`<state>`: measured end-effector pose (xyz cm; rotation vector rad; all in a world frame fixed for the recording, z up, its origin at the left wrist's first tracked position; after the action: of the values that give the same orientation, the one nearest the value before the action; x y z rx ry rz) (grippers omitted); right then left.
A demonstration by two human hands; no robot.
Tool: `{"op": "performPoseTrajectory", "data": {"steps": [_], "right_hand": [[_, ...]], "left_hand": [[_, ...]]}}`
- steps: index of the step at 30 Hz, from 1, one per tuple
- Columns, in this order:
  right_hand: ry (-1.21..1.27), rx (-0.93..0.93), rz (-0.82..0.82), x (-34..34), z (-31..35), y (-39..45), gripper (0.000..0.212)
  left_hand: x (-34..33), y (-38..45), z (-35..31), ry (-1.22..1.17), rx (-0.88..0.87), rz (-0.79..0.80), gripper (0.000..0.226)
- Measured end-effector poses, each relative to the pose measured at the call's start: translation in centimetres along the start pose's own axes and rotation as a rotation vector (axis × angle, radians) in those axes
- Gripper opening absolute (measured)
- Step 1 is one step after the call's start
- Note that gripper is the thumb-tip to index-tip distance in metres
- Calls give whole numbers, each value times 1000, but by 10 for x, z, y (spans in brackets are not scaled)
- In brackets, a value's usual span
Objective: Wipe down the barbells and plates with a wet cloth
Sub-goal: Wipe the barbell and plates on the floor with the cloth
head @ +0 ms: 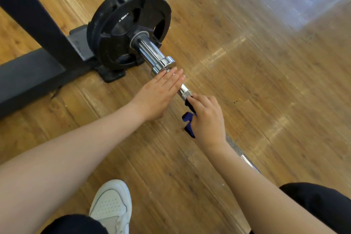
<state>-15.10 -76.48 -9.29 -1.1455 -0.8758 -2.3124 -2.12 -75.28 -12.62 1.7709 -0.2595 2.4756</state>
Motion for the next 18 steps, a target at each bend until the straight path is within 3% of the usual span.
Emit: {"op": "performPoseTrajectory", "data": {"steps": [9, 14, 18], "right_hand": [[-16, 28, 42, -6, 5, 23, 37], [13, 21, 30, -1, -7, -7, 49], [3, -15, -33, 15, -6, -11, 37]], "left_hand": [[4, -1, 0, 6, 29, -82, 84], [0, 0, -3, 20, 23, -19, 83], [-2, 2, -1, 79, 3, -30, 83]]}}
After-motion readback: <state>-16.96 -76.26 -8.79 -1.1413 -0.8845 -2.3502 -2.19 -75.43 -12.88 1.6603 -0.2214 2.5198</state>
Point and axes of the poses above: each hand's wrist, its own y-axis towards the middle knuckle, its own x-axis out of the back of the hand, z = x × y, the point moved 5 cm from there along y, towards the middle knuckle, and after that the axes turned 8 degrees about y, right-handed, at the moved point
